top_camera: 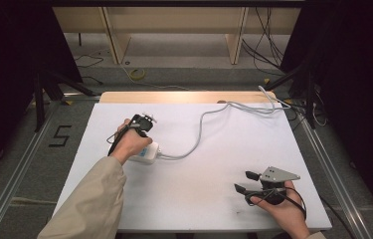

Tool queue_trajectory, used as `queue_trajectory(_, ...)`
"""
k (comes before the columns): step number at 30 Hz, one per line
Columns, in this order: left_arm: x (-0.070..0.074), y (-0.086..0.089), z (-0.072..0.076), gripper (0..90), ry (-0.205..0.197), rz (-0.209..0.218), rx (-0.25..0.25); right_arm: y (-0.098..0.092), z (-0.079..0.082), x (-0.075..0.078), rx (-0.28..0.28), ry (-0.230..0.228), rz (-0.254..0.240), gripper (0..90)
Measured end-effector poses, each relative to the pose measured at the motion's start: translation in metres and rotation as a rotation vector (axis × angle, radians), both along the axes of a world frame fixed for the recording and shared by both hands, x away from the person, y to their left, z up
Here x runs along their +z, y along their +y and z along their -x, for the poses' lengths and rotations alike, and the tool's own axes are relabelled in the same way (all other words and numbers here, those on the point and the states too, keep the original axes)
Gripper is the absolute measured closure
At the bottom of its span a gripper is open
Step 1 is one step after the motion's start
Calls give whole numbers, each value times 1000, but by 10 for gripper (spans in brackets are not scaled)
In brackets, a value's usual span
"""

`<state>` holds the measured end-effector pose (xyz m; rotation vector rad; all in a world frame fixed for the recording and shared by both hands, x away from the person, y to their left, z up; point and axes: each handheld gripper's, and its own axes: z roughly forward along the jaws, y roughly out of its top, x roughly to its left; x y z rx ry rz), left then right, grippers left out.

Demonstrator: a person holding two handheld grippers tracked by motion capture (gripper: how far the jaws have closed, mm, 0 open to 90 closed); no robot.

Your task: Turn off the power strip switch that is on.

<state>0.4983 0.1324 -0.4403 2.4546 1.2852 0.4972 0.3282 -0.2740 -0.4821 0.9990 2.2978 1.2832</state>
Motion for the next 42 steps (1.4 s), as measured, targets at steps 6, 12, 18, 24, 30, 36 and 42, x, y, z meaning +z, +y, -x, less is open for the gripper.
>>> queue_trajectory(6,0,5,1,900,17,-38,2,1,-1,-1,0,0,1,356)
queue_trajectory(12,1,5,1,900,27,21,2,1,0,0,0,2,3,356)
queue_trajectory(18,1,-1,0,900,13,-12,-1,0,-1,0,-3,4,-1,356)
queue_trajectory(24,2,2,0,900,29,-8,2,0,-1,-1,0,4,-1,355)
queue_trajectory(30,1,2,0,900,29,-6,5,1,0,0,0,0,5,355)
queue_trajectory(36,1,1,-1,900,25,-8,7,1,0,0,-1,2,4,355)
queue_trajectory(42,0,0,0,900,25,-18,0,1,0,0,1,2,5,355)
